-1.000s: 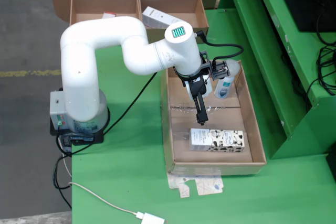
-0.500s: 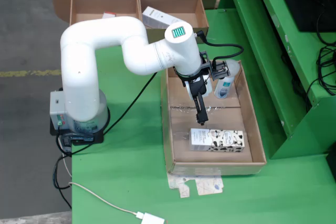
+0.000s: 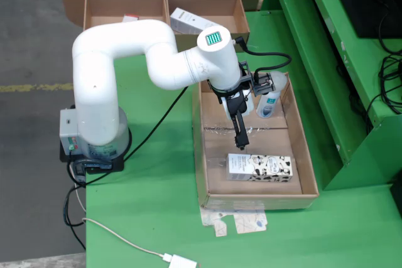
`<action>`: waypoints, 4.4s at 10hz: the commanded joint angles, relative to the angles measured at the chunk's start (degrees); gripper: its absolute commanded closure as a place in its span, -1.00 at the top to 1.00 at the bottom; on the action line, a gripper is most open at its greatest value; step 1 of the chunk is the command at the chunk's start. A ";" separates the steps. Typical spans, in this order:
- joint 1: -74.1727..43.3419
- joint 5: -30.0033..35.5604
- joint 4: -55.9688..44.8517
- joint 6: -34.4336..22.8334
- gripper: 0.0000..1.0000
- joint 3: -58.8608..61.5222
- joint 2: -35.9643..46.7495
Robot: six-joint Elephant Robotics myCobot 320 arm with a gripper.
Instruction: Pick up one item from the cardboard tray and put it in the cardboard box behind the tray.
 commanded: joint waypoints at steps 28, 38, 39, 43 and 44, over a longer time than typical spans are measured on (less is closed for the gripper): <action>0.33 -0.91 -11.75 0.08 1.00 41.34 -23.11; 2.45 -30.73 15.76 -6.98 1.00 77.69 -58.73; 1.79 -31.53 15.74 -6.78 1.00 77.69 -59.22; -2.68 -11.60 7.99 -3.57 1.00 77.69 -55.97; -3.67 -6.10 1.64 -2.69 1.00 77.69 -53.66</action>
